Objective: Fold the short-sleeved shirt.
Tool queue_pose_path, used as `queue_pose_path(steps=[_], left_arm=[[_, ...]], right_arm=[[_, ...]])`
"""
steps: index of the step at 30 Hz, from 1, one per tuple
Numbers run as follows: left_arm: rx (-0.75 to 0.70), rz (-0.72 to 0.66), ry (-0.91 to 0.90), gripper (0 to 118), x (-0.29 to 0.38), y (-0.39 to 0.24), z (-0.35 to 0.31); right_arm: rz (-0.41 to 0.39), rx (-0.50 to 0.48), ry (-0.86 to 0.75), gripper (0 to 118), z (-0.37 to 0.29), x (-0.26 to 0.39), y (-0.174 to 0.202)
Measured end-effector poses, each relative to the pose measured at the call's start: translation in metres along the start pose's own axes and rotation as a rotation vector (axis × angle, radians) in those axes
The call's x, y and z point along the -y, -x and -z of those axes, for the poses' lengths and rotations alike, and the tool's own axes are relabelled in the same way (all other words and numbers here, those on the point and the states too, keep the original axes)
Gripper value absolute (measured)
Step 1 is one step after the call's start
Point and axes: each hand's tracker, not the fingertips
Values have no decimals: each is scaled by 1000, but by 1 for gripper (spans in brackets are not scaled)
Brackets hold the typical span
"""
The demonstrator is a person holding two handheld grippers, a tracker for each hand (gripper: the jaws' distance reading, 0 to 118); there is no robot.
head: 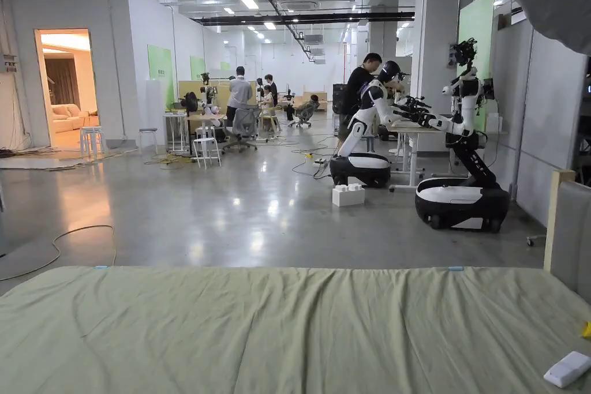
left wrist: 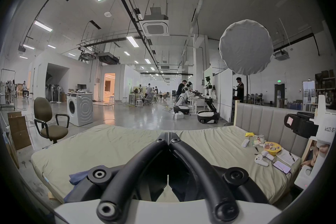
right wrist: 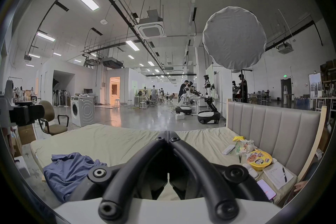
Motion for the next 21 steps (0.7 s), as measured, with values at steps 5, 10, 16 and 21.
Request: queue_pose_path(steps=[5,10,16,21], left_arm=[[-11,545,10,0,15,-26,4],[100,1579,99,0,136,-49,2],[331,1542,296,0,198,-44,-16],[75,589,237,0,64,-17,10]], right_arm=[[-525,0,4,0,8,2,21],[-1451,-166,31,1,9,80,57],[-1584,-394,83,1,-16,133,53],[-611,8,91,1,-3,44,20]])
